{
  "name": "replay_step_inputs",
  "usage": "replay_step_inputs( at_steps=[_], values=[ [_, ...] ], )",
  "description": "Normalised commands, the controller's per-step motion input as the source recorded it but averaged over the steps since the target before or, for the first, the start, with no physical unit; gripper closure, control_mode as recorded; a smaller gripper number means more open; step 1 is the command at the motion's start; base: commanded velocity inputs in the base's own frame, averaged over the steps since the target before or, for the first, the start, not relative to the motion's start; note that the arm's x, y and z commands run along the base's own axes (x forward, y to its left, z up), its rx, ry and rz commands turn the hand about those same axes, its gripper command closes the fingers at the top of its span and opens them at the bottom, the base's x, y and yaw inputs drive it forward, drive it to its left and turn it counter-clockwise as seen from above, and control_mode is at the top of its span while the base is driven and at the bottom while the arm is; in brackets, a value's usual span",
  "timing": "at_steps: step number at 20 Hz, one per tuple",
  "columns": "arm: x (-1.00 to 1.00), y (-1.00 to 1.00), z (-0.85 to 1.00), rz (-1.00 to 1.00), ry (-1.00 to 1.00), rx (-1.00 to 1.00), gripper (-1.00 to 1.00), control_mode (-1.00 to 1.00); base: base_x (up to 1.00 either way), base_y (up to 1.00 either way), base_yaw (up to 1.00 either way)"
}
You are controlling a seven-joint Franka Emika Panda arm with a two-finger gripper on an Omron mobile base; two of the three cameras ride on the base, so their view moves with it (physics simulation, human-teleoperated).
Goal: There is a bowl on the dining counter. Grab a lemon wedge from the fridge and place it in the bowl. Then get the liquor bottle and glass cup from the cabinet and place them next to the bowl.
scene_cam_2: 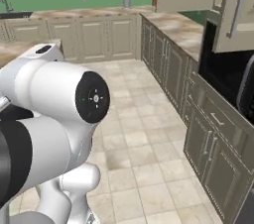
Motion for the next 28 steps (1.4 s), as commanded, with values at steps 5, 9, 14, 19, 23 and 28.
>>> replay_step_inputs(
  at_steps=[5, 9, 14, 19, 23, 28],
  values=[
    [0.0, 0.0, 0.0, 0.0, 0.0, 0.0, 1.0, 1.0, -0.19, 0.9, 0.13],
    [0.0, 0.0, 0.0, 0.0, 0.0, 0.0, 1.0, 1.0, -0.68, 0.9, 0.14],
    [0.0, 0.0, 0.0, 0.0, 0.0, 0.0, 1.0, 1.0, -0.45, 0.95, 0.15],
    [0.0, 0.0, 0.0, 0.0, 0.0, 0.0, 1.0, 1.0, 0.13, 0.63, 0.27],
    [0.0, 0.0, 0.0, 0.0, 0.0, 0.0, 1.0, 1.0, 0.49, 0.39, 0.37],
    [0.0, 0.0, 0.0, 0.0, 0.0, 0.0, 1.0, 1.0, 0.4, -0.06, 0.32]
  ],
)
